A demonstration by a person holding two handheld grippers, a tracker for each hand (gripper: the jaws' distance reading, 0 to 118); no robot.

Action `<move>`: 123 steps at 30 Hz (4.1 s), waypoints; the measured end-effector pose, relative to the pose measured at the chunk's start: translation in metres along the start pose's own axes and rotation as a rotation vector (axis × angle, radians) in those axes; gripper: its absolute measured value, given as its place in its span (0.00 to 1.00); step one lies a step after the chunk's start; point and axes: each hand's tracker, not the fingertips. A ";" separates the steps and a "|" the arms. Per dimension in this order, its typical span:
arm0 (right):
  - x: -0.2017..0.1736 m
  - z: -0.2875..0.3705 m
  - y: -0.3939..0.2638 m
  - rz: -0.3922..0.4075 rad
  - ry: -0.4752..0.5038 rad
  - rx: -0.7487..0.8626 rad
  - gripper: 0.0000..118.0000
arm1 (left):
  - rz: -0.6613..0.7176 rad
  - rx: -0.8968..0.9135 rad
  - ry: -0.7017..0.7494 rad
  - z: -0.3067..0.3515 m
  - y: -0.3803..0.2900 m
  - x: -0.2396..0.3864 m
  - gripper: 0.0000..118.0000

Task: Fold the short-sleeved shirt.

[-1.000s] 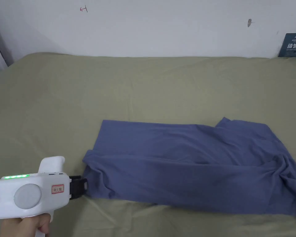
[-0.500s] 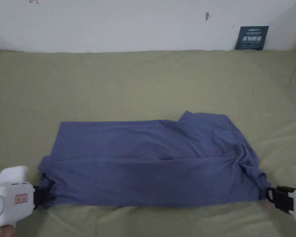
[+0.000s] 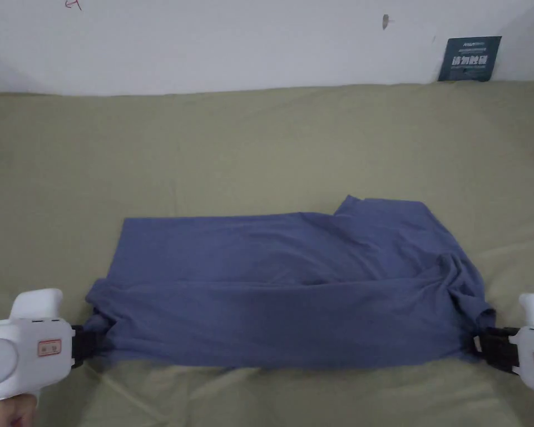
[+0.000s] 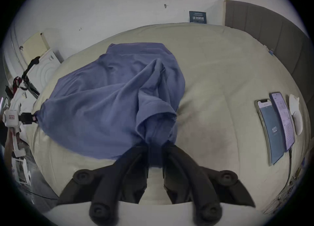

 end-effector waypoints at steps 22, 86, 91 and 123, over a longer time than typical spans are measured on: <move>-0.003 0.105 -0.075 -0.081 0.026 0.030 0.11 | 0.018 0.000 -0.017 0.075 -0.081 -0.021 0.02; 0.009 -0.076 0.104 0.120 -0.088 -0.183 0.58 | -0.071 -0.007 0.021 -0.063 0.063 0.026 0.01; 0.003 -0.060 0.105 0.129 -0.056 -0.115 0.20 | -0.070 -0.007 0.022 -0.061 0.065 0.021 0.01; 0.006 0.180 -0.117 0.044 0.091 0.154 0.01 | -0.118 0.229 -0.155 0.130 -0.139 -0.056 0.01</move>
